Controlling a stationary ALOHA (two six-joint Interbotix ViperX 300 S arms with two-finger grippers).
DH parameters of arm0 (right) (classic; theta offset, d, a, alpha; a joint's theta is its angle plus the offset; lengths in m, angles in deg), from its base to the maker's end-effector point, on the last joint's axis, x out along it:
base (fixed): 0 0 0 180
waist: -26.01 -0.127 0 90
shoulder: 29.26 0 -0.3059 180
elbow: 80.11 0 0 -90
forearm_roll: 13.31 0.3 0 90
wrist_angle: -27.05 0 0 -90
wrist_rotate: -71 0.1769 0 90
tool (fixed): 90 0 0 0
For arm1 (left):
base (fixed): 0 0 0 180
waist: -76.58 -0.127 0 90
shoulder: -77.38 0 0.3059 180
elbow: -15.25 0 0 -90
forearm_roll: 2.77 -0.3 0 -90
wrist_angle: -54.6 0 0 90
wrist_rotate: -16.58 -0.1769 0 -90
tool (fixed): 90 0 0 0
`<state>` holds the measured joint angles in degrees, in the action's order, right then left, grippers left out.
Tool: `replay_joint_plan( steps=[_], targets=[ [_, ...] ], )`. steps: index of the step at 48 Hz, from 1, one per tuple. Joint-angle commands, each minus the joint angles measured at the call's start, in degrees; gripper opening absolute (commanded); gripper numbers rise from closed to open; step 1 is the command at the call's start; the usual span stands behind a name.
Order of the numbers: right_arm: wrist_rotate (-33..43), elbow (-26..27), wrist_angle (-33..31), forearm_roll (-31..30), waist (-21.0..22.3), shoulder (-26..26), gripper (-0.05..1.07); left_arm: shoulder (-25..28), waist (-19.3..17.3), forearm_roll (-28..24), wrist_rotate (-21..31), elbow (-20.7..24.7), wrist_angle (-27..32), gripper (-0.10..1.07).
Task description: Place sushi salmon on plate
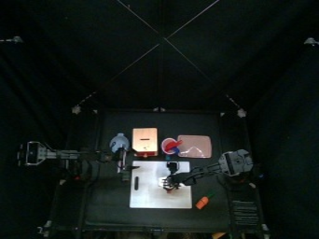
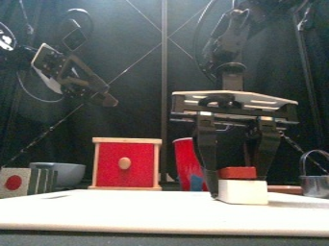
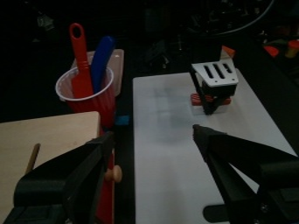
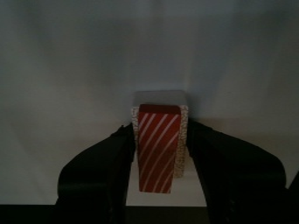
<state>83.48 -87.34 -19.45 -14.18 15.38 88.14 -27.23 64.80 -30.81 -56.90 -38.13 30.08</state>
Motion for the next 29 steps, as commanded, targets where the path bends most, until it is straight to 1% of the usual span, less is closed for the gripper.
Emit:
replay_joint_plan(
  steps=[1,10,17,23,29],
  targets=[
    [0.1,1.6,-0.4,-0.4,-0.2,-1.4,0.75,-0.3,-0.2,0.2,0.0,0.5,-0.5,1.03],
    [-1.0,3.3,-4.2,-2.6,-0.1,-3.3,0.75,-0.3,-0.2,0.2,0.1,0.4,-0.4,1.03],
    [-1.9,2.9,-9.2,-4.7,0.2,-8.0,0.75,-0.3,0.1,0.4,0.2,0.3,-0.4,1.03],
    [-5.2,0.2,-13.0,-4.6,0.4,-12.9,0.75,-0.3,0.2,1.2,0.1,0.2,-0.4,1.03],
    [-8.4,-3.8,-14.6,-3.9,1.6,-17.5,0.75,-0.4,0.3,1.4,0.2,0.4,-0.4,1.03]
  ],
)
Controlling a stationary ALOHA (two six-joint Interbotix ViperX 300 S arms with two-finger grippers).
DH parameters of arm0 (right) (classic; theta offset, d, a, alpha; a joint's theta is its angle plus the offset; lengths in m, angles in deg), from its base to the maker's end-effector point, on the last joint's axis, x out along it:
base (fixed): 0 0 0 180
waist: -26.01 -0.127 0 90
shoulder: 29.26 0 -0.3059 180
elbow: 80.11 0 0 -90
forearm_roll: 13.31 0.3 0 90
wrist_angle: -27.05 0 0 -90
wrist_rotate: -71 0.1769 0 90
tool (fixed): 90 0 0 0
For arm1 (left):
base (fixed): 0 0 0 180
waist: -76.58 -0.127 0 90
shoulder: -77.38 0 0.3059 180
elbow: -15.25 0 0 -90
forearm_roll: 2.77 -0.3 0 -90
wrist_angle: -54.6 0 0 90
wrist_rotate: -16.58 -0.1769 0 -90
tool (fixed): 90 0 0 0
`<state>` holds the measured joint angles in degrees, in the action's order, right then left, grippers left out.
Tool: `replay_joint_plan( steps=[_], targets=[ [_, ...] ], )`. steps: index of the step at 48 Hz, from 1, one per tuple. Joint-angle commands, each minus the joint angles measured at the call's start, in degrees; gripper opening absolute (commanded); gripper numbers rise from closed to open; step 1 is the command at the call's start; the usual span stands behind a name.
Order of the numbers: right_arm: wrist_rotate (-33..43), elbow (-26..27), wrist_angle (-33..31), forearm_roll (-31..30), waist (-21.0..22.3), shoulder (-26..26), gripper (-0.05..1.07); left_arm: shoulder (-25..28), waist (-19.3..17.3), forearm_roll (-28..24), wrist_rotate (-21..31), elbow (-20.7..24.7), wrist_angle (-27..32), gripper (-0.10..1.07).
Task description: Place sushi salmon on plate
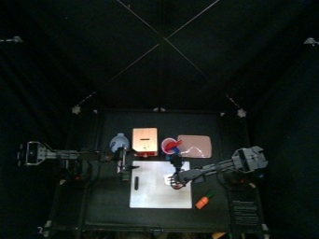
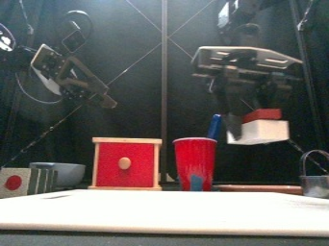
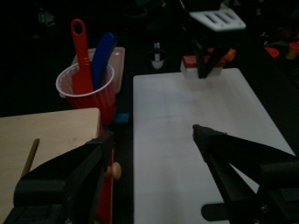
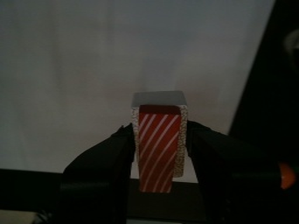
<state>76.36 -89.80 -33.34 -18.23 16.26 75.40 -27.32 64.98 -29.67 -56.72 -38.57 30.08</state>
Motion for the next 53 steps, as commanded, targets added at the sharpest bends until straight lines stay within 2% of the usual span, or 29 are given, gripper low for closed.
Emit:
replay_joint_plan(
  steps=[1,11,19,25,31,36,42,53],
  targets=[
    [-1.9,-2.2,-0.7,0.2,1.0,-5.5,0.75,-0.3,0.1,0.4,0.0,0.9,-0.4,1.03],
    [-6.8,-12.0,-0.1,-1.7,6.2,-14.1,0.75,-1.4,0.1,1.6,-0.2,1.9,-0.4,1.03],
    [-9.6,-19.2,3.3,-4.7,12.4,-22.6,0.74,-1.4,-0.3,1.6,-0.2,2.8,-0.4,1.03],
    [-12.7,-24.4,5.9,-5.9,18.2,-28.6,0.74,-1.4,-0.3,1.6,-0.1,3.4,-0.4,1.03],
    [-15.6,-28.4,8.1,-5.7,24.6,-31.7,0.74,-1.4,-0.3,1.9,0.0,3.5,-0.4,1.03],
    [-20.1,-30.2,10.9,-5.4,30.3,-32.3,0.74,-1.4,0.0,2.7,-0.1,3.4,-0.4,1.03],
    [-25.4,-30.3,14.0,-3.9,36.0,-30.4,0.74,-1.2,0.0,3.3,-0.1,3.2,-0.4,1.03],
    [-34.0,-27.2,18.8,0.0,41.3,-20.7,0.74,-1.1,-0.3,3.2,-0.2,3.1,-0.1,1.03]
  ],
)
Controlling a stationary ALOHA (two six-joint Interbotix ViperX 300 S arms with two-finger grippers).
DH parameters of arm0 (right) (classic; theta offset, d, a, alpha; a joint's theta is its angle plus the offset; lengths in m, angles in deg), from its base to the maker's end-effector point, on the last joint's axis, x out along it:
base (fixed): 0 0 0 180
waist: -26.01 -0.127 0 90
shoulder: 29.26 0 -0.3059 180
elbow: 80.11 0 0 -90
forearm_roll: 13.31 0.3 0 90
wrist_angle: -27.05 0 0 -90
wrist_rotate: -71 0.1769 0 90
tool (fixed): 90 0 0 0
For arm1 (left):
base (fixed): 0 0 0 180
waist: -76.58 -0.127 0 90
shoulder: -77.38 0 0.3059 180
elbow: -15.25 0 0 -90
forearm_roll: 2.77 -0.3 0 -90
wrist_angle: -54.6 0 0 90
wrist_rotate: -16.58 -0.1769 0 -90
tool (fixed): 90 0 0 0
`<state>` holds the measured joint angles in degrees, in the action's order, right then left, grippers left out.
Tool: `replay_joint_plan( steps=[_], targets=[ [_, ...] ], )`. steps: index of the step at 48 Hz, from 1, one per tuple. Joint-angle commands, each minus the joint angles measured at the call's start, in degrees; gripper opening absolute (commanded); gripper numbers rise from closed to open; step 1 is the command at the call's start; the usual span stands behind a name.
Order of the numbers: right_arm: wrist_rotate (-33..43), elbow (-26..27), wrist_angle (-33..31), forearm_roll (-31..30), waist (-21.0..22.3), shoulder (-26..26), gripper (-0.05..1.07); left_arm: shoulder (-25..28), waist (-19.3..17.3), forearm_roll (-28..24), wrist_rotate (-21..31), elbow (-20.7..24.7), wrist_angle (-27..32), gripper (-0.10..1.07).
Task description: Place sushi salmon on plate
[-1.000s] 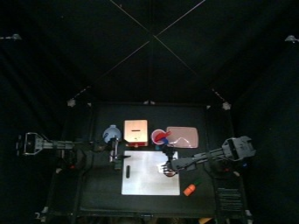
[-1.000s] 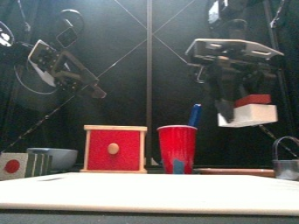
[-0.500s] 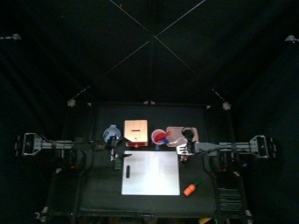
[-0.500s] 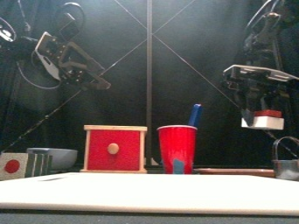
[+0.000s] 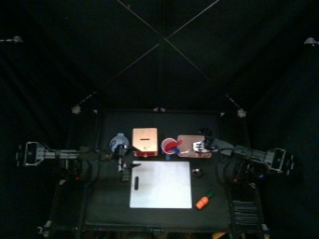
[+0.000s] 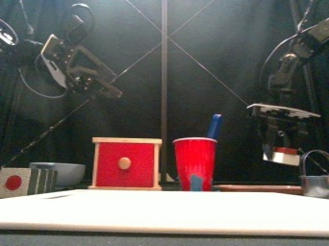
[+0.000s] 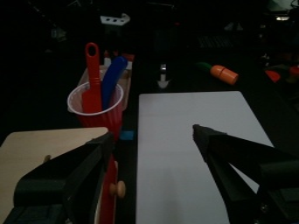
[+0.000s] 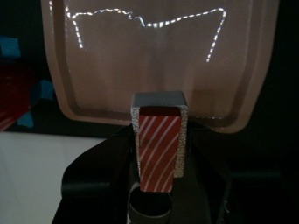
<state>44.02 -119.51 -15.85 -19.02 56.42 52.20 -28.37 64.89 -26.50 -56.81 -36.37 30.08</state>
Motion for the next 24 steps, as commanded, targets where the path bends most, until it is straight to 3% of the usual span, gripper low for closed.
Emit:
replay_joint_plan(
  steps=[1,14,24],
  targets=[
    [-2.1,2.8,1.6,1.1,1.3,3.3,0.74,0.0,-0.2,0.0,-0.1,0.9,-0.2,1.03],
    [-4.8,6.9,2.1,1.0,4.7,12.0,0.75,-0.1,0.2,0.2,0.0,0.4,-0.1,1.03],
    [-4.9,7.9,2.3,-0.6,5.8,14.6,0.76,-0.1,0.0,0.2,0.1,-0.4,0.1,1.03]
  ],
)
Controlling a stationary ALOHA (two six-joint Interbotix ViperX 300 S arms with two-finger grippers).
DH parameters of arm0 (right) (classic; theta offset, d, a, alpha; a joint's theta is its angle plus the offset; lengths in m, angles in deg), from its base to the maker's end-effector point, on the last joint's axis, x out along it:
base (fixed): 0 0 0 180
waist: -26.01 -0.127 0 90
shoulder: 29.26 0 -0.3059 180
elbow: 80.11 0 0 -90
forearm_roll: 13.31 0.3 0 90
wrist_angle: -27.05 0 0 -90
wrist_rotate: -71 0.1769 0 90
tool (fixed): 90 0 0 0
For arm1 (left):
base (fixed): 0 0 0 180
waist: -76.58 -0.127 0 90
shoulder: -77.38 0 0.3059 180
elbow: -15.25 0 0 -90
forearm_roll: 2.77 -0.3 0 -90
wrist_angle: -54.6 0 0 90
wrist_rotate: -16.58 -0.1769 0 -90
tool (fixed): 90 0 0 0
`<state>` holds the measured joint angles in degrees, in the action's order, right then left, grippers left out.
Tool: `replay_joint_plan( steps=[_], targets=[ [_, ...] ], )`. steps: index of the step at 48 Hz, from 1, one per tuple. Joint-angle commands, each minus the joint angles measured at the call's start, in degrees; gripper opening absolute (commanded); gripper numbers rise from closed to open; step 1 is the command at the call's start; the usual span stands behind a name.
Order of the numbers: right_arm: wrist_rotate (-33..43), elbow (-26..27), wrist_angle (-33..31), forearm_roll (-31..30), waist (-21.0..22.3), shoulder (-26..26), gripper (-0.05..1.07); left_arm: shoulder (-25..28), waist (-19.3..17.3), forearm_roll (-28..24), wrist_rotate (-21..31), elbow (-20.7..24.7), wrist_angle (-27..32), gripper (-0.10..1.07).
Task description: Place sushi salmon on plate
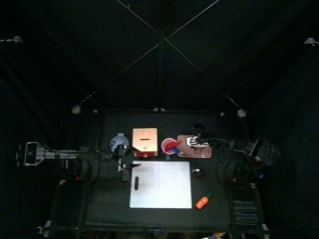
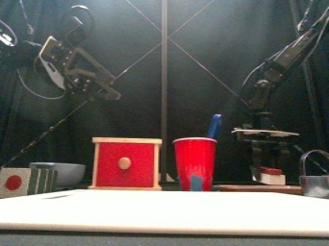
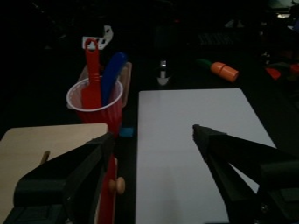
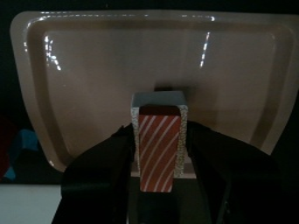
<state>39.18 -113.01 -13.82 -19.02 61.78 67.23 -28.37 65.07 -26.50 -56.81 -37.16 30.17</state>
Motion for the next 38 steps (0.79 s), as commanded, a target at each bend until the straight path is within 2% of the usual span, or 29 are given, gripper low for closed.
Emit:
replay_joint_plan(
  steps=[1,14,22,27,34,38],
  targets=[
    [-0.1,1.5,0.3,-0.7,0.4,-0.3,0.77,-0.1,-0.2,0.3,0.1,0.4,0.1,1.03],
    [-0.1,2.5,-0.4,-0.5,0.5,1.2,1.04,-0.1,-0.4,0.5,0.0,0.1,1.1,1.03],
    [0.1,3.1,-0.5,-0.9,0.5,0.5,1.04,-0.1,-0.6,0.5,0.0,0.0,1.4,1.03],
    [0.0,3.7,-0.2,-0.6,0.0,-1.7,1.04,-0.1,-0.5,0.5,0.2,0.1,1.4,1.03],
    [0.5,3.5,-0.1,-0.9,-2.6,-7.1,1.04,-0.2,-0.2,1.1,0.2,0.3,1.4,1.03],
    [0.5,3.0,0.7,-1.1,-5.6,-11.8,1.04,-0.3,-0.1,1.8,0.3,0.3,1.3,1.03]
  ],
)
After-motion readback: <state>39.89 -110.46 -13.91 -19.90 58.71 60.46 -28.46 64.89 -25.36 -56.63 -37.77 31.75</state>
